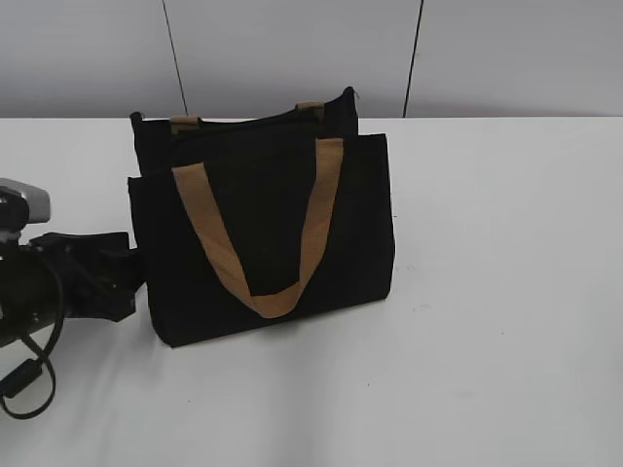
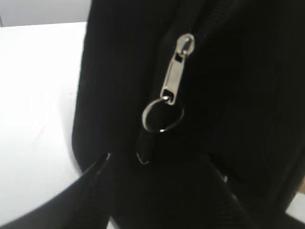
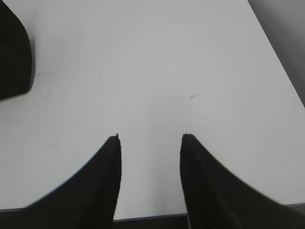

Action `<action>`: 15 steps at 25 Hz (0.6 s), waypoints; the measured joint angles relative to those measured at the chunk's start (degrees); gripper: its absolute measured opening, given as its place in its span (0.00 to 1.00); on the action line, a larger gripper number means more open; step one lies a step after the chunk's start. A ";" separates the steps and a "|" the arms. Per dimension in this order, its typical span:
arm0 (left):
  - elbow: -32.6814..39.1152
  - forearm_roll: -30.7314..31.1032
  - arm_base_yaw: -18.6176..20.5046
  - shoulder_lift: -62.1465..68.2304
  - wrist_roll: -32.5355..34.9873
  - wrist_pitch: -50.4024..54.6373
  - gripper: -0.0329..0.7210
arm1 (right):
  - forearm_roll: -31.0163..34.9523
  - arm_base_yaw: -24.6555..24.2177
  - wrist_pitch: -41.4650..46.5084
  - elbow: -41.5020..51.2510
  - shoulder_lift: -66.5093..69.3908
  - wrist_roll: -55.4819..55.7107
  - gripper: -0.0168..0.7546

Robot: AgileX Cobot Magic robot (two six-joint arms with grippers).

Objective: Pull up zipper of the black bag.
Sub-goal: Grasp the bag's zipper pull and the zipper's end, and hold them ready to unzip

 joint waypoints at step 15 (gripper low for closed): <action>-9.02 2.67 0.00 6.60 -0.05 5.36 0.57 | 0.05 0.00 0.00 0.00 0.00 0.00 0.45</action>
